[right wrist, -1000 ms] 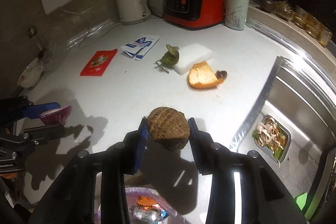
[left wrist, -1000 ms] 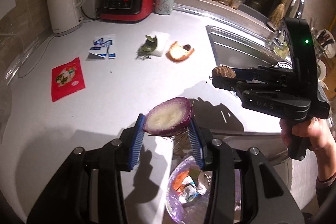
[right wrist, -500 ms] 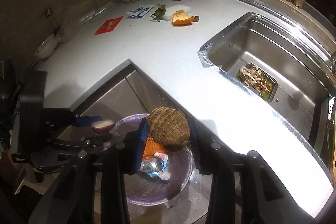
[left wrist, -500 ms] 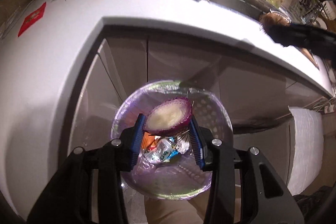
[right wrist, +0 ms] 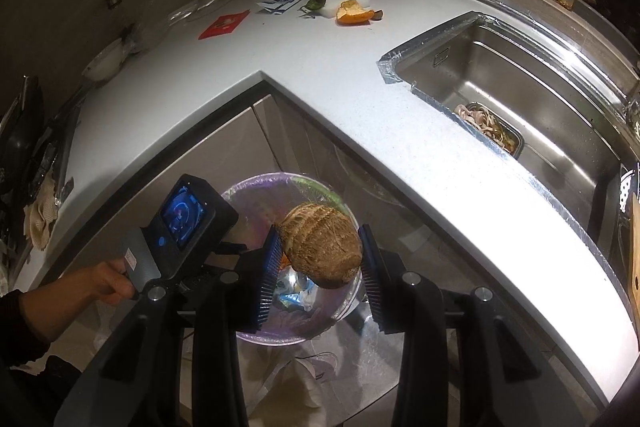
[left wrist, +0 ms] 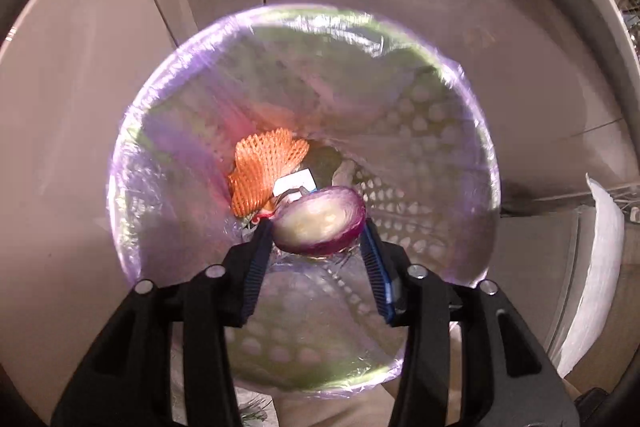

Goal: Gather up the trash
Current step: 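Carry onion and taro over the wastebasket and open both grippers to drop them, then grasp the blue-and-white wipes packet with the left gripper while the right grasps the bread slice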

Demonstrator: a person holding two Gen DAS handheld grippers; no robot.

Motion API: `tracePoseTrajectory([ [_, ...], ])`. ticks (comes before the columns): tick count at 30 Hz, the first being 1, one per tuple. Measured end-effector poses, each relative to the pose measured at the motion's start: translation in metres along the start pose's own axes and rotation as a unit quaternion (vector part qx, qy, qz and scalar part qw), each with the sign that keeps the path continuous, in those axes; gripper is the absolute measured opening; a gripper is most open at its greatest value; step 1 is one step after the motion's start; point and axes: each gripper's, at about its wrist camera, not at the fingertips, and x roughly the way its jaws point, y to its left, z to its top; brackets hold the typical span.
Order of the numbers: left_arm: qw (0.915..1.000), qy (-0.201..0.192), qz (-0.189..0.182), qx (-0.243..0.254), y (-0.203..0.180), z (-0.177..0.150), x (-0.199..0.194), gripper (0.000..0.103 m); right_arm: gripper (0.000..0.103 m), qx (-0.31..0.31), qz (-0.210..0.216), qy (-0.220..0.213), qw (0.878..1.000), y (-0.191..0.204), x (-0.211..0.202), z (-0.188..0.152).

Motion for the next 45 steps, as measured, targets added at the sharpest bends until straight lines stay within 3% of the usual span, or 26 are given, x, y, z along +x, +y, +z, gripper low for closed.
tracePoseTrajectory([
  [1,0.9999,-0.012,0.002,0.0,0.0,0.0,-0.008,0.069,0.039,0.0,0.002,0.0,1.0,0.002,0.001,-0.001],
  [3,0.9991,-0.039,0.016,0.005,-0.002,0.003,-0.022,0.079,0.039,-0.001,0.007,0.0,1.0,0.004,0.003,-0.002],
  [8,0.9982,-0.054,0.021,0.017,-0.008,0.014,-0.048,0.079,0.039,-0.004,0.016,0.003,1.0,0.008,0.009,-0.001],
  [12,0.9957,-0.087,0.024,0.017,-0.007,0.015,-0.088,0.079,0.039,-0.006,0.026,0.009,1.0,0.009,0.023,0.0],
  [19,0.9878,-0.148,0.047,0.007,0.005,0.015,-0.164,0.09,0.039,-0.008,0.054,0.064,0.996,0.016,0.092,-0.019],
  [24,0.9819,-0.179,0.062,-0.007,0.019,0.023,-0.202,0.091,0.039,-0.008,0.072,0.097,0.993,0.029,0.131,-0.033],
  [34,0.977,-0.195,0.083,-0.025,0.035,0.036,-0.223,0.091,0.039,-0.025,0.056,0.151,0.987,0.049,0.194,-0.051],
  [36,0.9766,-0.197,0.083,-0.025,0.036,0.037,-0.225,0.091,0.047,-0.023,0.055,0.16,0.985,0.05,0.201,-0.052],
  [38,0.9762,-0.198,0.084,-0.026,0.038,0.039,-0.227,0.091,0.071,-0.02,0.043,0.16,0.986,0.051,0.203,-0.05],
  [41,0.9763,-0.198,0.084,-0.024,0.041,0.043,-0.229,0.091,0.08,-0.017,0.037,0.153,0.987,0.05,0.198,-0.045],
  [45,0.9756,-0.201,0.086,-0.021,0.046,0.052,-0.231,0.092,0.081,-0.023,0.031,0.138,0.99,0.049,0.185,-0.029],
])
